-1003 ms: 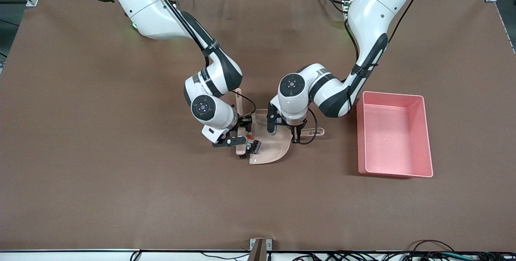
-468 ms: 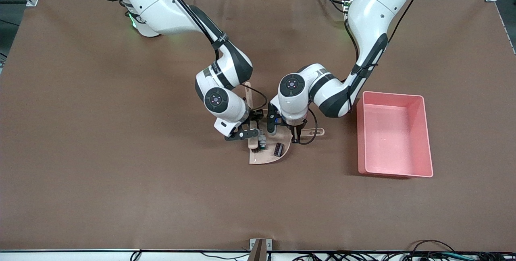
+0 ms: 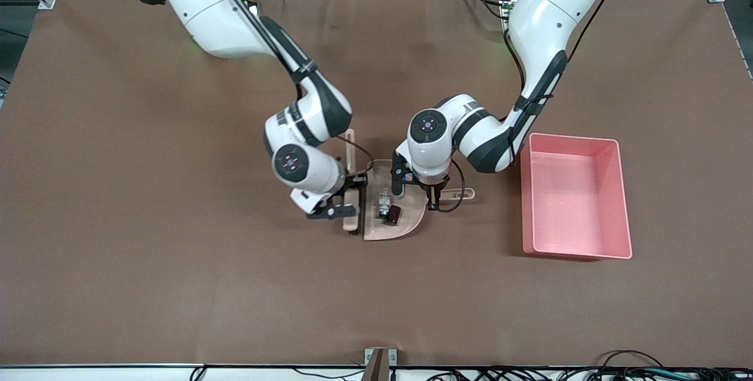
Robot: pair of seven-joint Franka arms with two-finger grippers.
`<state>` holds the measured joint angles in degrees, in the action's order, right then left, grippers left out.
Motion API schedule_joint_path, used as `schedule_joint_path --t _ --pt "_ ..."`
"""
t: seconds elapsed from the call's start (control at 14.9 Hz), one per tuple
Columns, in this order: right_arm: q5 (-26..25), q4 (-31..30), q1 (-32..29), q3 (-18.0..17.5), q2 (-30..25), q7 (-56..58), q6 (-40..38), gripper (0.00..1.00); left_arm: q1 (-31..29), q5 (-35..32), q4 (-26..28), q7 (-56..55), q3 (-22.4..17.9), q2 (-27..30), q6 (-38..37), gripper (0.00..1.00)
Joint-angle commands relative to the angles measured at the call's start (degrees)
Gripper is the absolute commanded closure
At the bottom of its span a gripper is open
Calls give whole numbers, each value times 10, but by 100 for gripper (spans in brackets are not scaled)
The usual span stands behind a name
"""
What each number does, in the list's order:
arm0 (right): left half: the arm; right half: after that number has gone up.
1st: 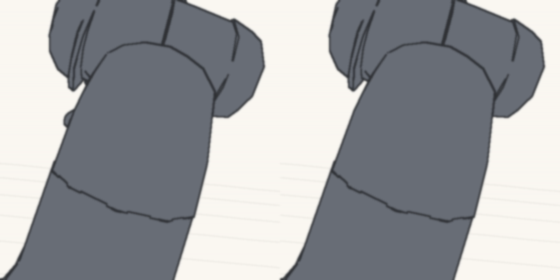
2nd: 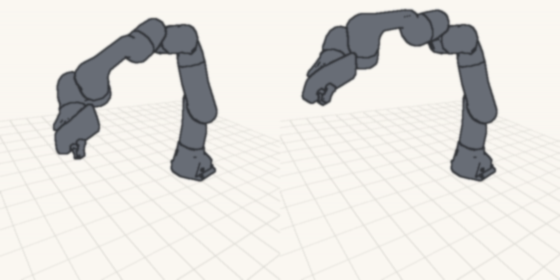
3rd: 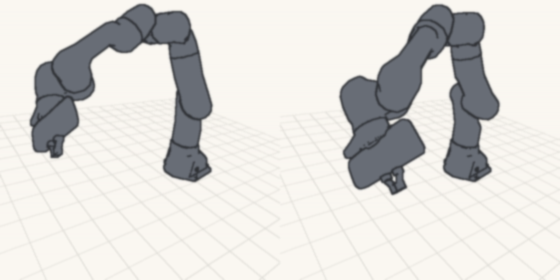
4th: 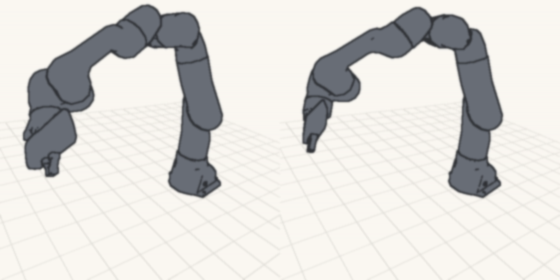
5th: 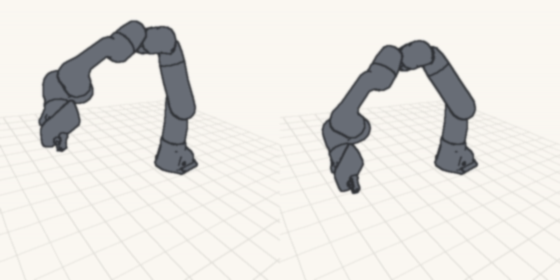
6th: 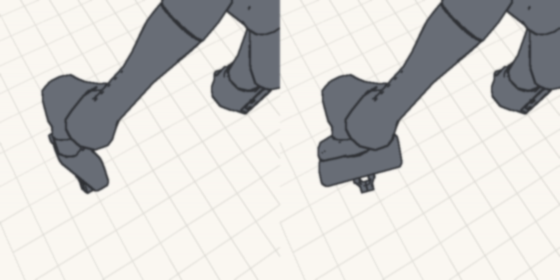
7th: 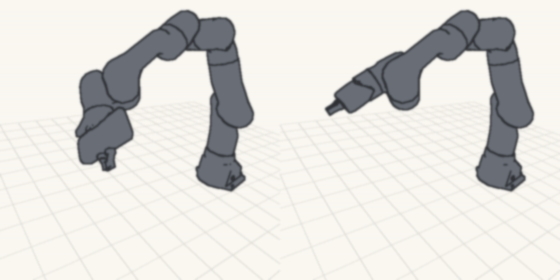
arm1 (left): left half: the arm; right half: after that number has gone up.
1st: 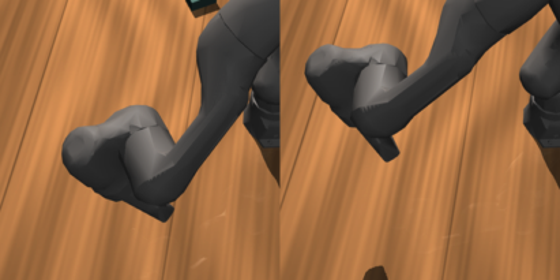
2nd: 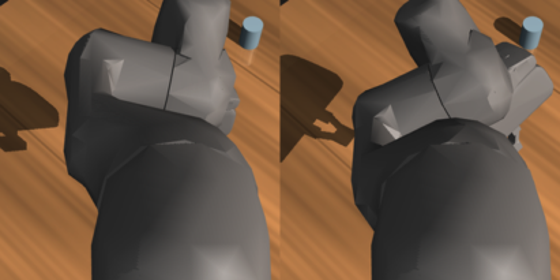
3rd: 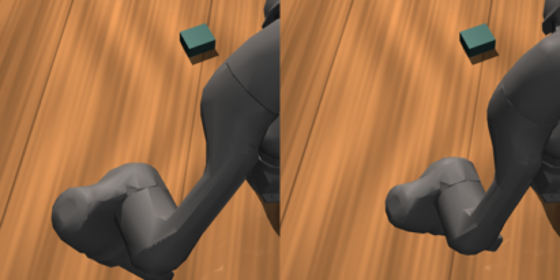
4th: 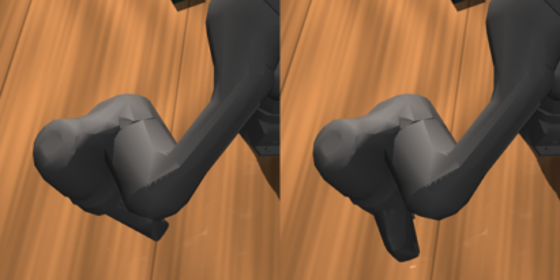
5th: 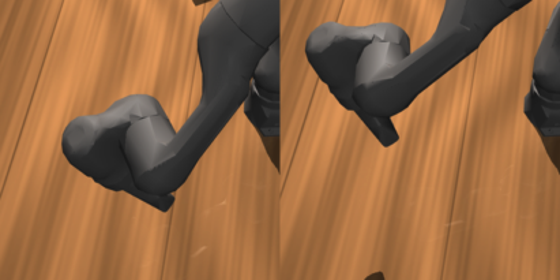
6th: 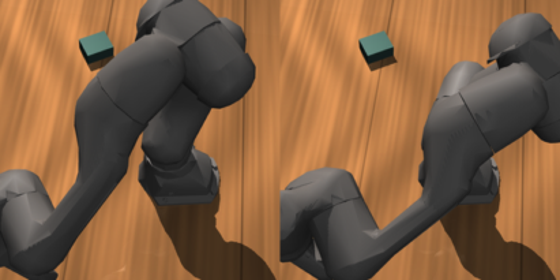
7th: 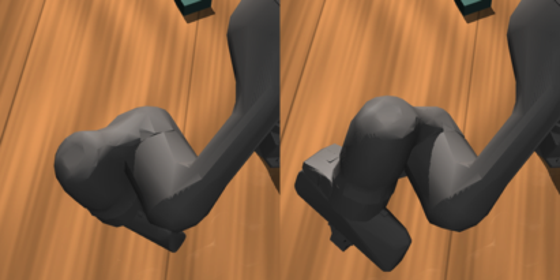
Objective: Clean e-waste and dump in bin
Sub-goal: 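Sweep the switch and capacitor into the dustpan with the right gripper, then lift the dustpan over the pink bin while the right gripper returns the brush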
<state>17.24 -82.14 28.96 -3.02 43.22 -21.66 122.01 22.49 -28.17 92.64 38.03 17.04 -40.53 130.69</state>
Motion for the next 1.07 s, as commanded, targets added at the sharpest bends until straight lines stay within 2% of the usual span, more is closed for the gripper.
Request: schedule_joint_path --t 0.0,0.07,0.33,0.54,0.8,1.0 --pt "2 -1 -52 -4 -31 11 -81 99 -9 -8 -6 -2 1 -12 34 84" --pt "-14 -3 -68 0 -44 25 -110 99 -11 -4 -6 -3 3 -11 37 89" --pt "-119 -33 -121 3 -99 30 -144 100 -11 27 -13 1 7 -5 55 92" --pt "-131 -137 -153 4 -172 40 -111 100 -47 50 -14 6 38 26 48 94" --pt "-135 -287 -238 3 -273 148 -29 100 -152 72 -15 21 123 75 -5 94" --pt "-135 -374 -296 3 -295 209 51 100 -216 71 -15 47 139 113 -44 95"
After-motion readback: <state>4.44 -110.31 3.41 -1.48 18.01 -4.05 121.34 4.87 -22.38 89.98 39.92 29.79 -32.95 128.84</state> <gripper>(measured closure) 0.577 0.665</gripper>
